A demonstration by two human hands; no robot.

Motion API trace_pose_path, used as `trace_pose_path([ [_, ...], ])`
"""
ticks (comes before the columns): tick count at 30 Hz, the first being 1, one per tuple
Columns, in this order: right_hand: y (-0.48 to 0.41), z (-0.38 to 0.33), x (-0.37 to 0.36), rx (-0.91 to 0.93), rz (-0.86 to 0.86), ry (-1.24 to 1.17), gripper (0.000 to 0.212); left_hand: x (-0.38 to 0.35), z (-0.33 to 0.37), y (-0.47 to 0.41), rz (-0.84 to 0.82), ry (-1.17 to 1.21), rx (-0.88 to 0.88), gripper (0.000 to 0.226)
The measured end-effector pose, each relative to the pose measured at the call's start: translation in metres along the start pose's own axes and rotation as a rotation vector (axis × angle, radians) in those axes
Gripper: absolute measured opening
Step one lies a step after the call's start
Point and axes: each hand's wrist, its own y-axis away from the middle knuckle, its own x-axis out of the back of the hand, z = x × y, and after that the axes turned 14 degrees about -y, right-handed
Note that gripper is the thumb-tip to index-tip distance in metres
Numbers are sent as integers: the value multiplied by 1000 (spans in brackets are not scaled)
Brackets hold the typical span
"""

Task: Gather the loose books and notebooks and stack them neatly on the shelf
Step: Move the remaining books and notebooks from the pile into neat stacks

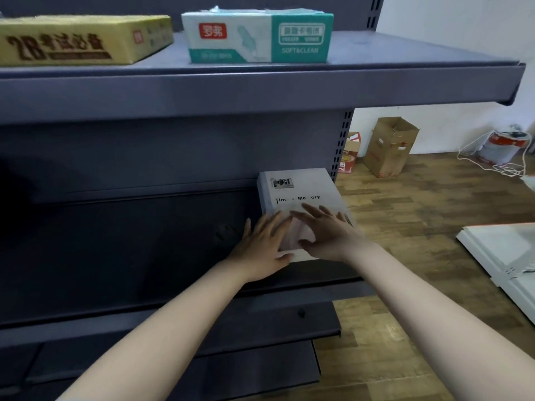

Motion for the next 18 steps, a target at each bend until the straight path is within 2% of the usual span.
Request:
trace_pose_path([
  [7,-40,-92,-26,275,136,-88,60,9,-91,74,105,-68,218,70],
  [12,-75,-178,-31,515,240,-121,54,32,-167,138,296,-52,310,58],
  [15,-91,-236,-43,611,263,-154,54,49,-211,177,392,-126,389,50],
  [18,-102,-293,-59,674,251,-144,55,64,-251,215,478,-213,451,52],
])
